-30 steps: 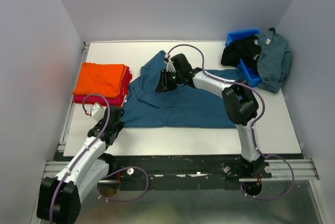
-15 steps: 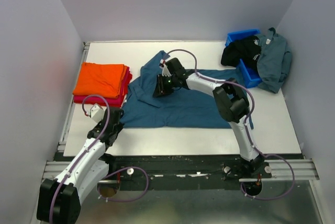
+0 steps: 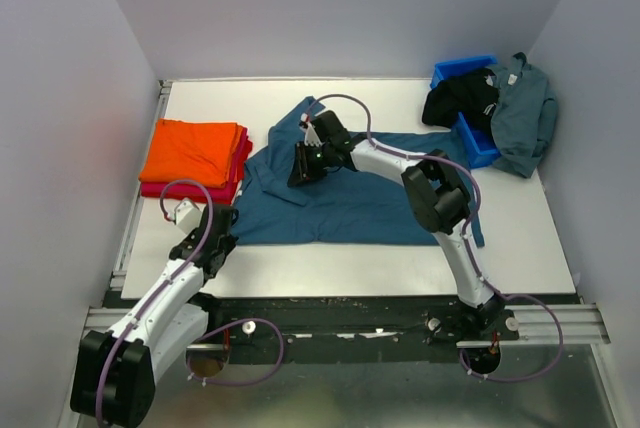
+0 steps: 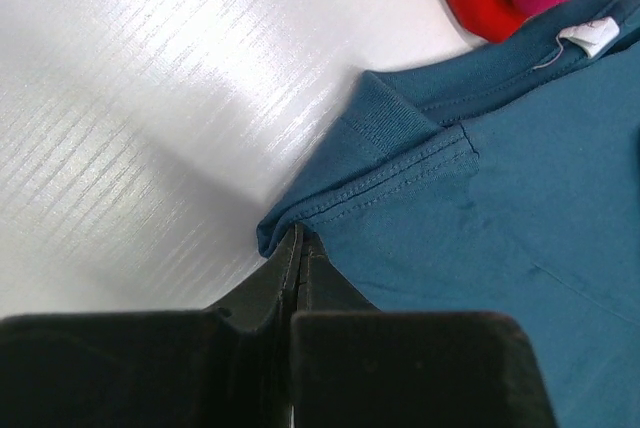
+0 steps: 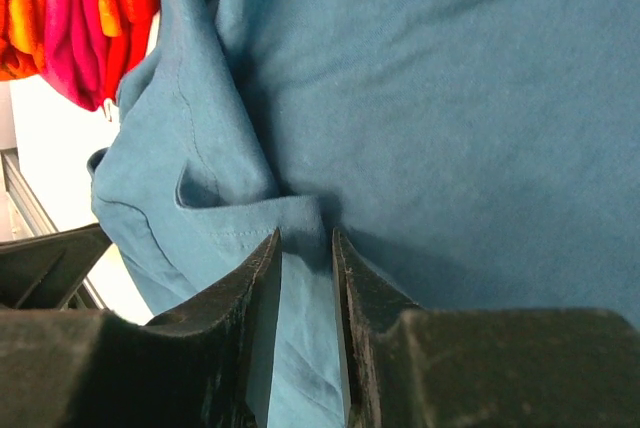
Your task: Fold and stack the t-shirts
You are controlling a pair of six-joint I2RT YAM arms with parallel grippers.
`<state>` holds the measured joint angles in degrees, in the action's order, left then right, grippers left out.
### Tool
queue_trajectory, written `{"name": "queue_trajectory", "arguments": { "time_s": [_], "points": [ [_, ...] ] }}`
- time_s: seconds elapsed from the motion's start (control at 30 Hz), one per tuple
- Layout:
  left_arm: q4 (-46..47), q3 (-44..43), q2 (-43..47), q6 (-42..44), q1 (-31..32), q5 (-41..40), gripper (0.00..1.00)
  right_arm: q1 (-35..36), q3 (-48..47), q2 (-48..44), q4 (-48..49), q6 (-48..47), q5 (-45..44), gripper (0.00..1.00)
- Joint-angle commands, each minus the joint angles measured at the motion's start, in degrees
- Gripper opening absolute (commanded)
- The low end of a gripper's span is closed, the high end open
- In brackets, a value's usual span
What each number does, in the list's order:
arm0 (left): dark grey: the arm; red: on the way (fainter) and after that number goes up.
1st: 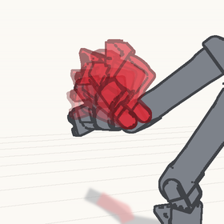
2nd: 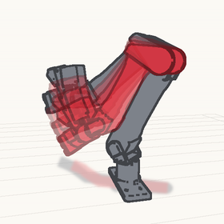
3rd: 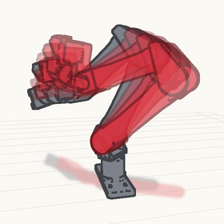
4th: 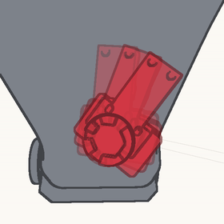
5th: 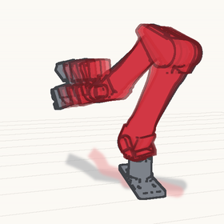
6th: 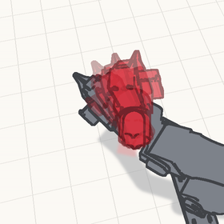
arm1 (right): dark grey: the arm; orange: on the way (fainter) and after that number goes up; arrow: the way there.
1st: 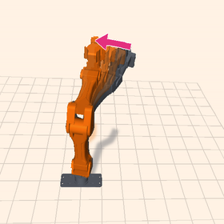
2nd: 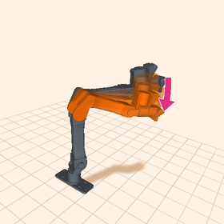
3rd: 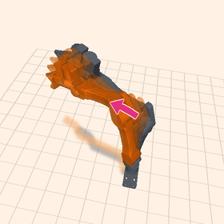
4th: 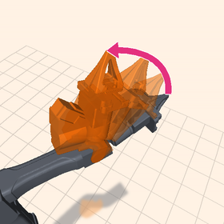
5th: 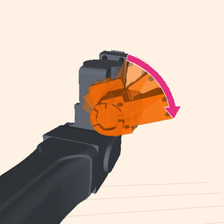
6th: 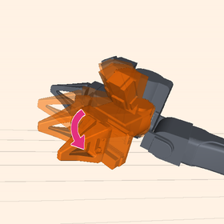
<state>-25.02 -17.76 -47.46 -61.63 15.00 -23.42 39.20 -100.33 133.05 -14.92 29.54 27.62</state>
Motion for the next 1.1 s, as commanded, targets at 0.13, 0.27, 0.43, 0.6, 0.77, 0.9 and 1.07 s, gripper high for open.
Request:
{"name": "queue_trajectory", "arguments": {
  "time_s": [0.13,0.27,0.43,0.6,0.77,0.9,1.07],
  "points": [
    [-0.91,-0.61,-0.26,1.07,-0.33,0.39,0.00,0.53,-3.11,2.47,-0.29,-0.01,0.42,0.14],
    [-1.09,-0.70,-0.26,1.07,-0.33,0.30,0.00,0.53,-1.80,1.07,0.06,-0.45,-1.25,0.08],
    [-0.56,-0.61,-0.61,1.51,-0.33,0.92,0.00,0.44,-1.53,-0.07,0.24,-0.89,-2.57,0.01],
    [-0.74,-0.70,-0.44,1.51,-0.33,0.74,0.00,-0.35,1.54,-3.23,0.77,-1.24,-4.85,0.02],
    [-0.74,-0.70,-0.61,1.51,-0.33,0.83,0.00,-1.32,5.14,-5.52,1.64,-0.98,-6.17,0.04],
    [-0.65,-0.61,-0.61,1.51,-0.33,0.74,0.00,-2.11,7.52,-6.75,2.96,-0.98,-6.43,0.05],
    [-0.65,-0.79,-0.70,1.60,-0.33,0.57,0.00,-3.25,8.49,-7.72,3.23,-0.62,-7.31,0.05]
  ]
}}
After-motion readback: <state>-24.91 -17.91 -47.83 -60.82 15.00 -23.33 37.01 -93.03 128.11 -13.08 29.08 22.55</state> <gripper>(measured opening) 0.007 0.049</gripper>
